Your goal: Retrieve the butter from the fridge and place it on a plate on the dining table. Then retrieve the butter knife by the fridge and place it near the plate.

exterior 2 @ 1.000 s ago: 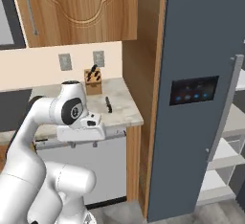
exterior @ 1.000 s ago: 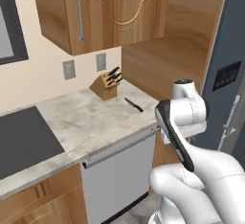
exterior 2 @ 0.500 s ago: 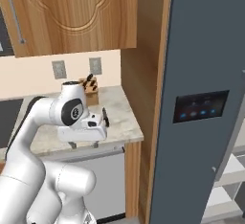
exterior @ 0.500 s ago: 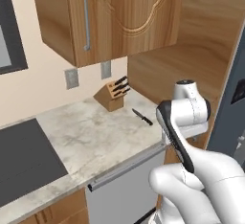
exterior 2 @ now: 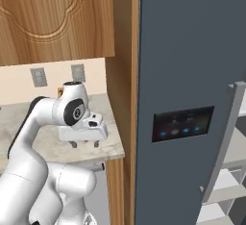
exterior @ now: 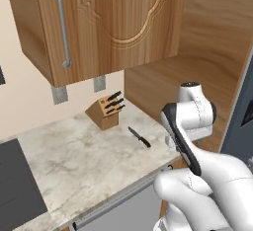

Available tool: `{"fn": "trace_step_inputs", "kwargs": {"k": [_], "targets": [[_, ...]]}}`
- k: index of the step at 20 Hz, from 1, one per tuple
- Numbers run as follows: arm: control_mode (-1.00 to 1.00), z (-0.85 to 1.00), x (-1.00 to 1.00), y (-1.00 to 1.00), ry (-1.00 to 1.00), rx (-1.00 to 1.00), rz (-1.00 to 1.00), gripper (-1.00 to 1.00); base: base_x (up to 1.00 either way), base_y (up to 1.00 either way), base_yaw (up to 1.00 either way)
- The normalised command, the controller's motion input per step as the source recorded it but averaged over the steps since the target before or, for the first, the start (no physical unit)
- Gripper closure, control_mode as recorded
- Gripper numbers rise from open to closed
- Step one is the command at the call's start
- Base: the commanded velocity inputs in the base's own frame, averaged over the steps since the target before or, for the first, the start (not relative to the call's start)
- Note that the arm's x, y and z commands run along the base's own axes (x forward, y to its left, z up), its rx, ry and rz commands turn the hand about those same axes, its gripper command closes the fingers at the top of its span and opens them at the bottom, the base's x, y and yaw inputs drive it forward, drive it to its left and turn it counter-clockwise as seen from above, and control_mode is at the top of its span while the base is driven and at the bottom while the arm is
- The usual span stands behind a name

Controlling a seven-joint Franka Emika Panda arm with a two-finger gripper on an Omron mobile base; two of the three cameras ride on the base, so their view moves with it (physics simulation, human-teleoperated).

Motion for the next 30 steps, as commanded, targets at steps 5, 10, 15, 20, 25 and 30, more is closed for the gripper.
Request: {"fn": "trace_step_inputs", "kwargs": {"k": [5,10,15,20,25,30], "targets": [[-1.00,-0.27,0.89,0.56,-0.03,0.01,-0.07,-1.00,0.00,0.00,0.00],[-1.00,-0.33,0.92,0.30,0.00,0.10,0.00,-1.00,0.00,0.00,0.00],[-1.00,-0.35,0.93,0.22,0.00,0.04,0.01,-1.00,0.00,0.00,0.00],[-1.00,-0.18,0.75,0.39,0.09,-0.03,0.01,-1.00,0.00,0.00,0.00],[-1.00,-0.30,0.66,0.23,0.10,-0.01,0.00,-1.00,0.00,0.00,0.00],[-1.00,-0.56,0.28,0.00,0.08,0.00,0.01,-1.00,0.00,0.00,0.00]]}}
